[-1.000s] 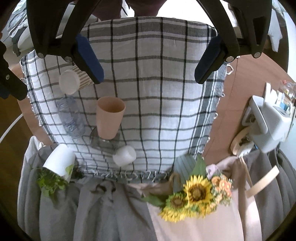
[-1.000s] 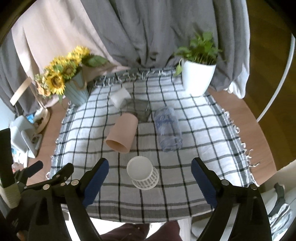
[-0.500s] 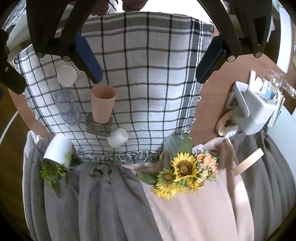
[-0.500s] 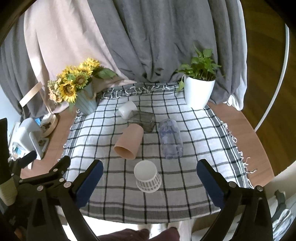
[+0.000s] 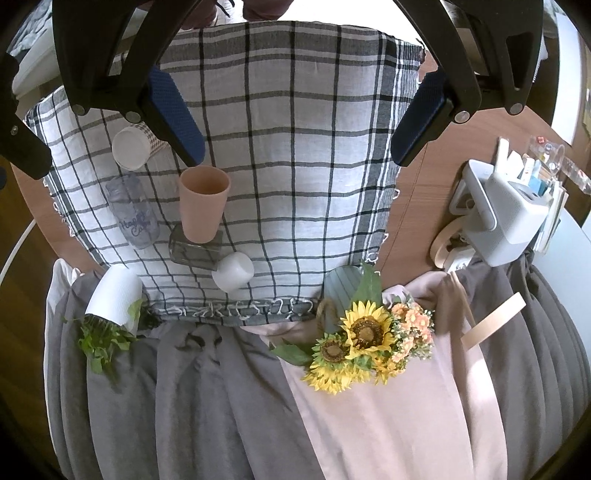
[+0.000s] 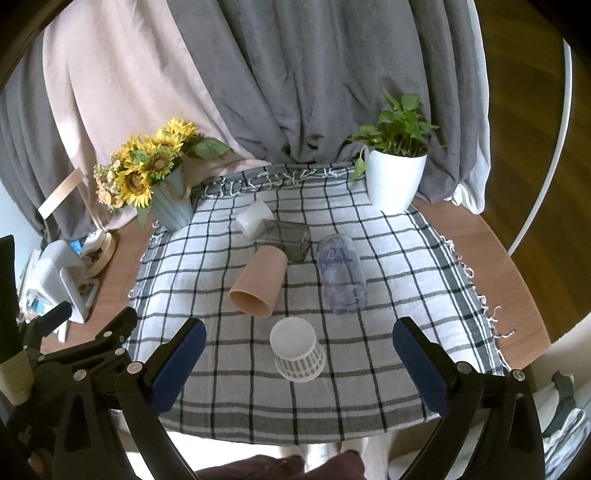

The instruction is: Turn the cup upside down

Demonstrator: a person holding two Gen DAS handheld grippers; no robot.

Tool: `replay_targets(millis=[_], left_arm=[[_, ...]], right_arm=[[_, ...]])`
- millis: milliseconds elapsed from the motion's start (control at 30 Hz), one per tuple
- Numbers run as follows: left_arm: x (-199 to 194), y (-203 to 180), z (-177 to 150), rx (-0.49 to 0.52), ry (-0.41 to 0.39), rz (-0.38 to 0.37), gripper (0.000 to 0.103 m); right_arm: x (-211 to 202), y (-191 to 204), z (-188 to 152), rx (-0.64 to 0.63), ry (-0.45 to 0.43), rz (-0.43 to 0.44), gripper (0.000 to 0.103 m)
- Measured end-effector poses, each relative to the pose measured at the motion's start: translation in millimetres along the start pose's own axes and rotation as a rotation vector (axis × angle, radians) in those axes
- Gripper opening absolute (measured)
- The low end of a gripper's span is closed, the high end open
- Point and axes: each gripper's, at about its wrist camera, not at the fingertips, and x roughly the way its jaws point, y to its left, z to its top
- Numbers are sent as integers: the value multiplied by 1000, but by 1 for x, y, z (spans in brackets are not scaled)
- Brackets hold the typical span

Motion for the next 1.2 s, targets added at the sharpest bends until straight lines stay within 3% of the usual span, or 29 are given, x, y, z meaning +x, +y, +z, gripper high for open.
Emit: replay_targets(millis=[1200], left_arm=[[2, 1, 2, -5, 1, 1, 103]], right_arm=[[1, 0, 0, 3, 3, 0, 102]])
